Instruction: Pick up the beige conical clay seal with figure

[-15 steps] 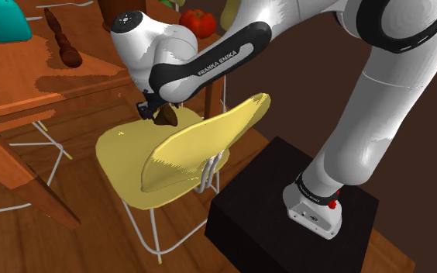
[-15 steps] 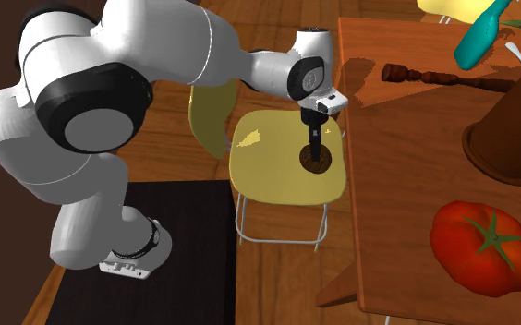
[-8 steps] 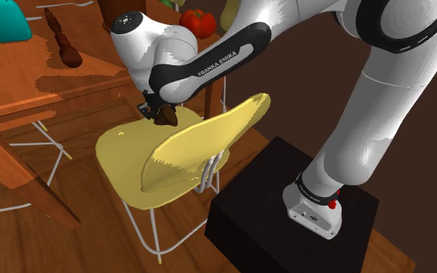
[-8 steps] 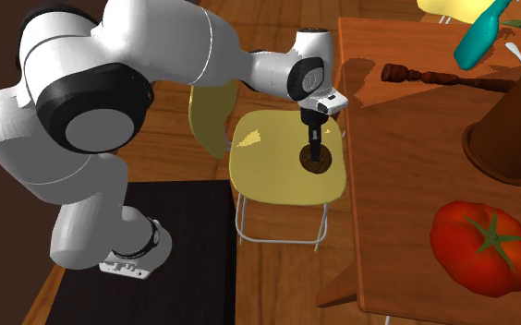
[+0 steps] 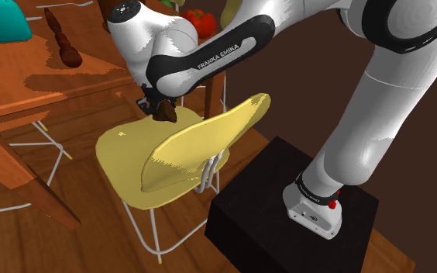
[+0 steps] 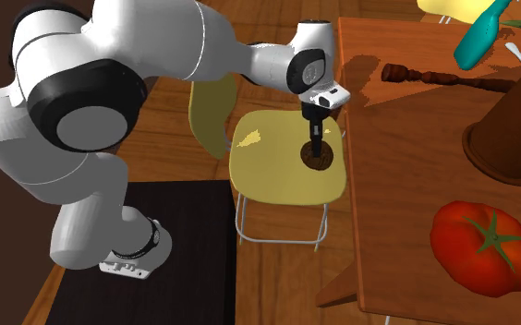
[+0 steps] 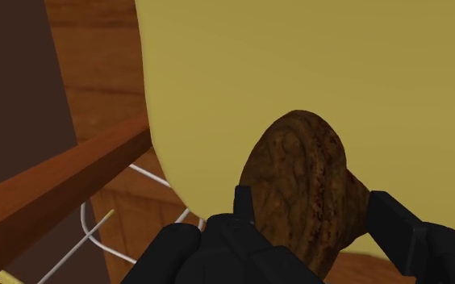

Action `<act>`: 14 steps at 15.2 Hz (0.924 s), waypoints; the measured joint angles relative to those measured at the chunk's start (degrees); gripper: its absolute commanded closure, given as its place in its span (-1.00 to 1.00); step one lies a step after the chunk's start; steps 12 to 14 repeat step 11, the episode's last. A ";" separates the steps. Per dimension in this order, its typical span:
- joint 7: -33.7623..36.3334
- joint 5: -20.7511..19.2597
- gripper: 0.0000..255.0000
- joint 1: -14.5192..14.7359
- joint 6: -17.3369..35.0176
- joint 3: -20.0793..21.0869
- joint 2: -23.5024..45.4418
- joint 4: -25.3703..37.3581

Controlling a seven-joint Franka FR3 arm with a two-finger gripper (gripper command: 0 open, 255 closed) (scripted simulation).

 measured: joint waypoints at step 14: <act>-3.81 3.14 1.00 -0.25 -6.57 0.50 -3.52 4.26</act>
